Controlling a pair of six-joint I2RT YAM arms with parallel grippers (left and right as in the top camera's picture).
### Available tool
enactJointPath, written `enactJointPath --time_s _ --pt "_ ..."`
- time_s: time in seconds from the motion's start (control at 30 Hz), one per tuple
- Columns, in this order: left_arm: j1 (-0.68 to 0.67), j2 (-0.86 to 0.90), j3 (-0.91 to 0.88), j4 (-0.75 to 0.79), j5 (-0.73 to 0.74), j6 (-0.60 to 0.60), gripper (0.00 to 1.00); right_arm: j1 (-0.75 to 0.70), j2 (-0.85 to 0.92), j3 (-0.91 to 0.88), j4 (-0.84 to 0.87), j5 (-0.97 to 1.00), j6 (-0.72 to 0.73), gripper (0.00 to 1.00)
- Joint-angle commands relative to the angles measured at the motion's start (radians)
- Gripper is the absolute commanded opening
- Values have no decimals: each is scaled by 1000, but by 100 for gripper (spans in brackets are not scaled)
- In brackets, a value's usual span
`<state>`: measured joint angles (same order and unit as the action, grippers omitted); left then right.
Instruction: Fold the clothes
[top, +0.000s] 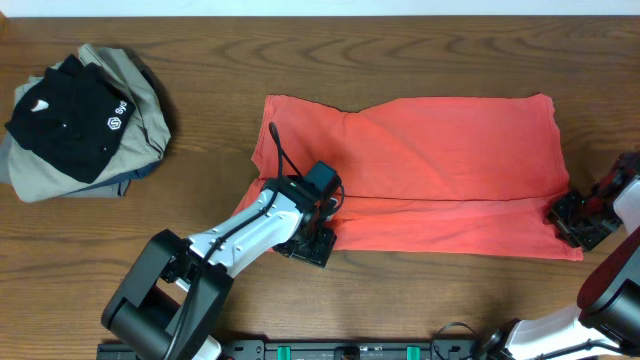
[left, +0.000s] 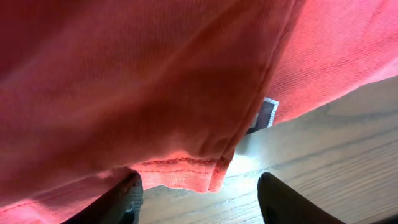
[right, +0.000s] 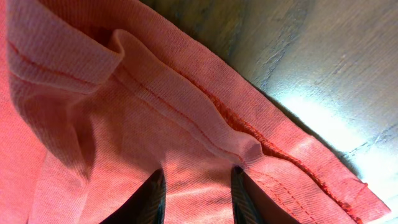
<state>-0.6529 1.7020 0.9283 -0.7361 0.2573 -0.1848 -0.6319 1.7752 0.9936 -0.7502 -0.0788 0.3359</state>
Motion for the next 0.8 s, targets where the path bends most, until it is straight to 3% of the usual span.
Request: enactJointPath --time_s 0.0,0.17,0.27,0.33,0.57,0.77 --pt "-3 10 11 -2 -16 13 49 0 3 -13 5 3 -12 33" --pt "-3 10 11 0 -16 13 36 0 3 -13 5 3 -12 33" --pt "-3 10 11 0 -16 12 15 0 3 -13 5 3 -12 33" --pt "-3 9 12 0 -16 12 6 0 3 -13 5 3 -12 33" --pt "-1 -3 66 -27 -31 12 6 0 3 -13 3 3 -12 34" --pt "43 -21 228 -83 -171 13 6 0 3 -13 3 3 -12 33"
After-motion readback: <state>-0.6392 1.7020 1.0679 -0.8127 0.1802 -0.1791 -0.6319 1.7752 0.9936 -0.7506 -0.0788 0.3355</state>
